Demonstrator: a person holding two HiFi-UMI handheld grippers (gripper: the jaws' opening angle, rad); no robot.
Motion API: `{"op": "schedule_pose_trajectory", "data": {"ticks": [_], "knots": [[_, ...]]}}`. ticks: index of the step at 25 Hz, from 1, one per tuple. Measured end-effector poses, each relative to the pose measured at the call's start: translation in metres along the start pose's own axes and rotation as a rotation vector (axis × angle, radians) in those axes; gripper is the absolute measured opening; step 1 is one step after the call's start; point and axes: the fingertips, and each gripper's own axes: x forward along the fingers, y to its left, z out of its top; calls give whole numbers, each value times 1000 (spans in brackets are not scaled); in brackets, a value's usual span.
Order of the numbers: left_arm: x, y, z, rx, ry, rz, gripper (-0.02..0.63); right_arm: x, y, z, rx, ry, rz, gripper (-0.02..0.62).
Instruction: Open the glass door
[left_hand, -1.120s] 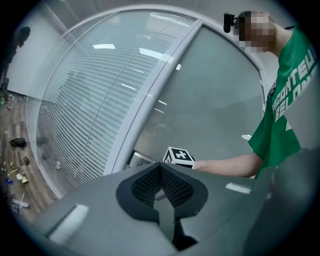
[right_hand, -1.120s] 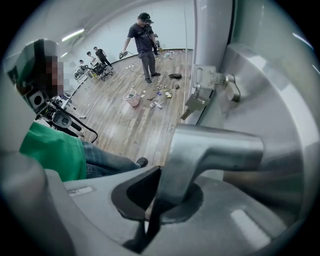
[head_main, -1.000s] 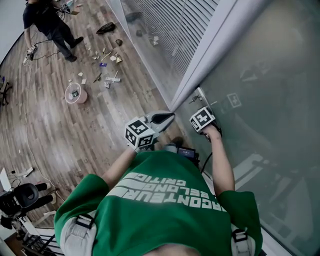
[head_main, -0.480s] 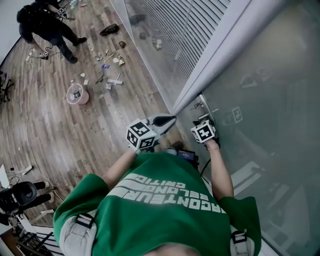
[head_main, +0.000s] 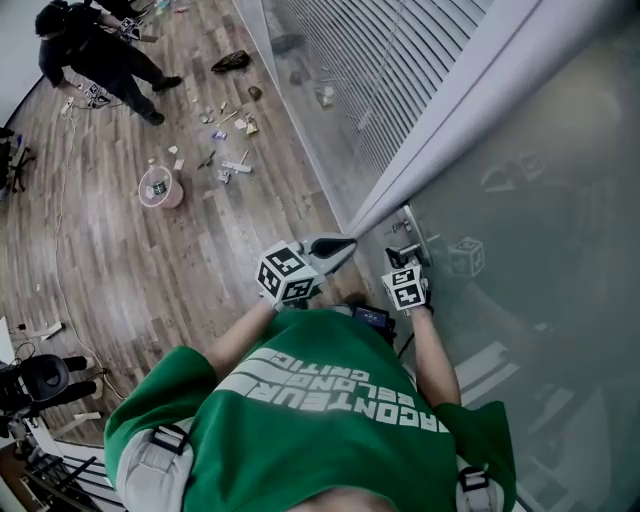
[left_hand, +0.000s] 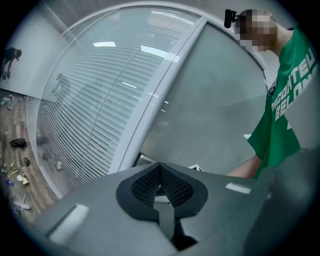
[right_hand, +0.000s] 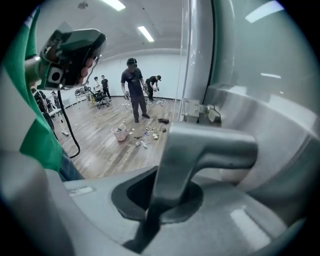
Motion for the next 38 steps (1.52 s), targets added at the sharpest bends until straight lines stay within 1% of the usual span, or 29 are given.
{"op": "schedule_pose_trajectory", "data": {"ticks": [2,8,12,16,25,30,38], "knots": [[0,1,1,-4,0,2,16,-1,-1,1,-10,-9,-11,-8],[3,0,5,-5,3,-6,17,-5,2,6,-6,-5,17,-8],[10,2,3,-2,5,-9,17,0,-7,2,4,-3,7,-8],[6,1,2,-3,8,-6,17,1,-17,1,11,4,5,-8],[18,-11,-13,11,27,-2,17,10,-51,-15,33,-7,-20,-8],[23,-20,-6,18,35,-10,16,7,-75,-8,54,10,-42,-8],[42,-39,-17,24,48,-28,17,8,-115,-10,98,4,-82,-8]]}}
